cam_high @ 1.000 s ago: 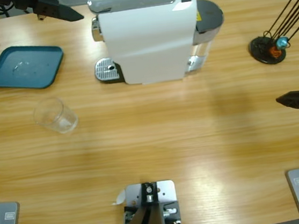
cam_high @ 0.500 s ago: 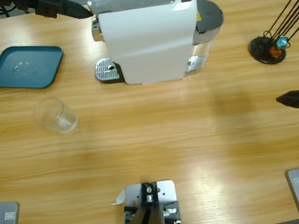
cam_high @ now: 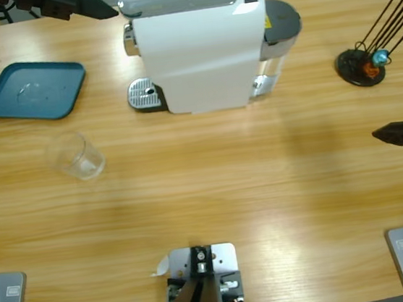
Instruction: Pour coffee
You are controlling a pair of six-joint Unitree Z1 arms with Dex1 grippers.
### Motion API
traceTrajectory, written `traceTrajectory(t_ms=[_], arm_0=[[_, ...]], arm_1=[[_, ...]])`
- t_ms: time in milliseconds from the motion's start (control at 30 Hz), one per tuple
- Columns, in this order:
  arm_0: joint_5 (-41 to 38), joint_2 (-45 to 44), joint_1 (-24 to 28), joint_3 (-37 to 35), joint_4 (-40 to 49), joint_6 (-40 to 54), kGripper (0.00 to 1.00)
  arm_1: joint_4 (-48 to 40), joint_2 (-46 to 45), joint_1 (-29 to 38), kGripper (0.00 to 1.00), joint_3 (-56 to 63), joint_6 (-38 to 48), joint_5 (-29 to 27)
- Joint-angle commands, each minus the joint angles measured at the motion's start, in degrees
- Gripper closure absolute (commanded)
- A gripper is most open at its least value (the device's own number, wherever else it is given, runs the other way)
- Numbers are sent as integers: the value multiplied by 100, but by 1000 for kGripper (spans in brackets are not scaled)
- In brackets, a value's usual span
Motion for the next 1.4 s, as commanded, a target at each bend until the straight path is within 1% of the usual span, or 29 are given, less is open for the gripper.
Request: traceTrajectory(t_ms=[33, 400, 533, 600, 767, 833, 900, 933, 967, 1000, 1033, 1100, 1133, 1167, 1200, 1233, 1267, 1333, 1400], arm_0=[[-145, -42, 26, 217, -49, 89, 1000], [-171, -282, 25, 268, -137, 206, 1000], [-189, -495, 25, 238, -654, 85, 1000], [-189, -580, 30, 80, -849, -205, 1000], [-338, -506, 19, -423, -858, -476, 1000], [-368, -486, -39, -468, -865, -423, 1000], [-366, -555, -97, -428, -886, 32, 1000], [-294, -632, -128, -372, -854, 365, 962], [-129, -746, -176, -272, -793, 757, 636], [258, -952, -281, -43, -733, 1344, 317], [692, -1158, -399, 161, -612, 1764, 210], [1618, -1509, -768, 484, -279, 2717, 62], [2119, -1638, -976, 648, -137, 3156, 33], [2529, -1747, -1151, 845, -93, 3485, 33], [2666, -1864, -1218, 1043, -93, 3629, 36], [2666, -1988, -1223, 1228, -100, 3627, 35], [2668, -2163, -1223, 1474, -102, 3620, 26], [2668, -2483, -1227, 1892, -97, 3631, 0], [2668, -2764, -1232, 2261, -91, 3622, 0]], arm_1=[[67, 29, 55, 0, 58, 62, -117], [67, 61, 53, 0, 49, 71, -117], [76, 86, 55, 0, 40, 71, -117], [76, 28, 55, 0, 56, 71, -140], [76, 19, 55, 0, 58, 81, -153], [76, 17, 55, 0, 58, 88, -160], [90, -21, 55, 0, 67, 155, -228], [104, -53, 55, 0, 74, 227, -302], [111, -88, 46, 0, 76, 355, -402], [95, -127, 4, 0, 72, 478, -513], [11, -178, -42, 0, 68, 519, -569], [-506, -308, -51, 0, 234, 626, -798], [-777, -378, -51, 0, 339, 633, -937], [-949, -431, -51, 0, 410, 633, -1112], [-1039, -428, -53, 0, 443, 633, -1316], [-1079, -362, -95, 0, 455, 631, -1580], [-1102, -294, -211, 0, 468, 633, -1700], [-1308, -145, -610, 0, 605, 733, -1715], [-1712, 24, -1021, 0, 877, 830, -1708]])
